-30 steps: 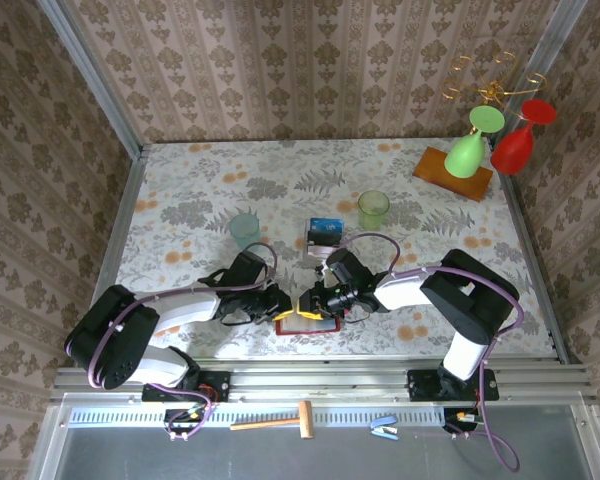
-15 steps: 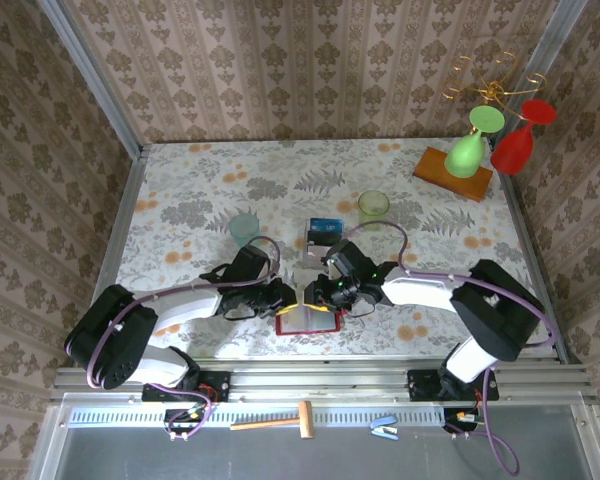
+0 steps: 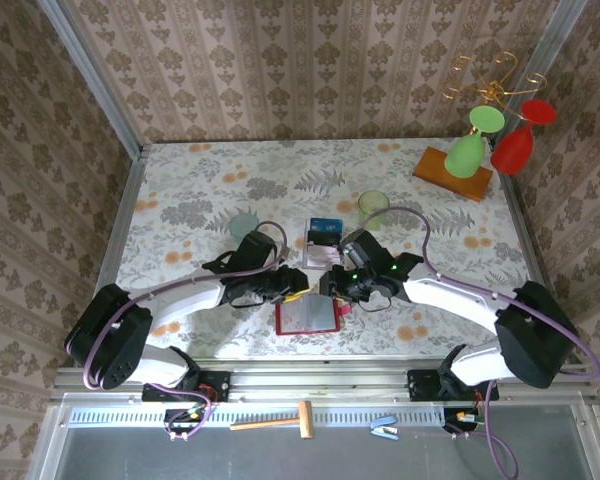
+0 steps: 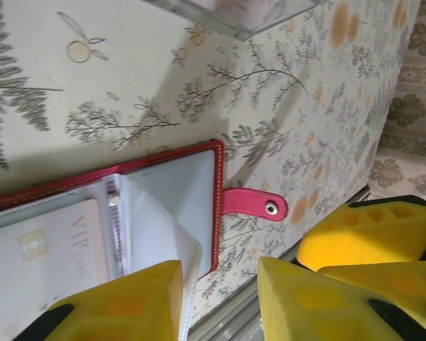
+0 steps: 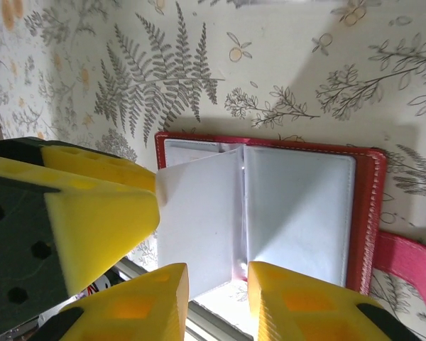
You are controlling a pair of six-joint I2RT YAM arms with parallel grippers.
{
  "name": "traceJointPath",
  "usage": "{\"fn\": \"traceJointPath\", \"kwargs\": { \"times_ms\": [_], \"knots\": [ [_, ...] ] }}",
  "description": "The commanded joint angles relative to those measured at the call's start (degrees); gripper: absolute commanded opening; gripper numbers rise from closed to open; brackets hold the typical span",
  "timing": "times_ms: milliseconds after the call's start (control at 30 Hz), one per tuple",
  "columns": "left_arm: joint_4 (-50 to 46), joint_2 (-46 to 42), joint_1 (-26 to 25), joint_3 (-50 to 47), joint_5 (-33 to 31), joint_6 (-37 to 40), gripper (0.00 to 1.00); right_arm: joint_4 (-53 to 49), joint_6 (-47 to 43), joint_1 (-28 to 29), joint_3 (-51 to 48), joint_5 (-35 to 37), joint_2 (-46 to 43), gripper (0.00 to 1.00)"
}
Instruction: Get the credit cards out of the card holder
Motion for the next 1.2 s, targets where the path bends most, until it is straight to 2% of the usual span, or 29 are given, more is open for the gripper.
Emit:
{"fn": "traceJointPath", "kwargs": {
  "times_ms": [0,433,1167],
  "knots": [
    [-1.50,2.12,-1.02,2.44,1.29,1.31,0.35,-4.06,-1.29,-0.71,-0.66,2.89,-3.81,0.30],
    [1.58,10.87,-4.12,8.47,3.50,1.16,0.36,-6.38,-0.56,-3.52,-4.43,4.57,-12.01,0.32],
    [3.55,11.87,-4.07,7.25,3.81,0.59,0.39,-2.54,0.70,-3.58,-5.08,0.65,-8.43,0.32]
  ]
}}
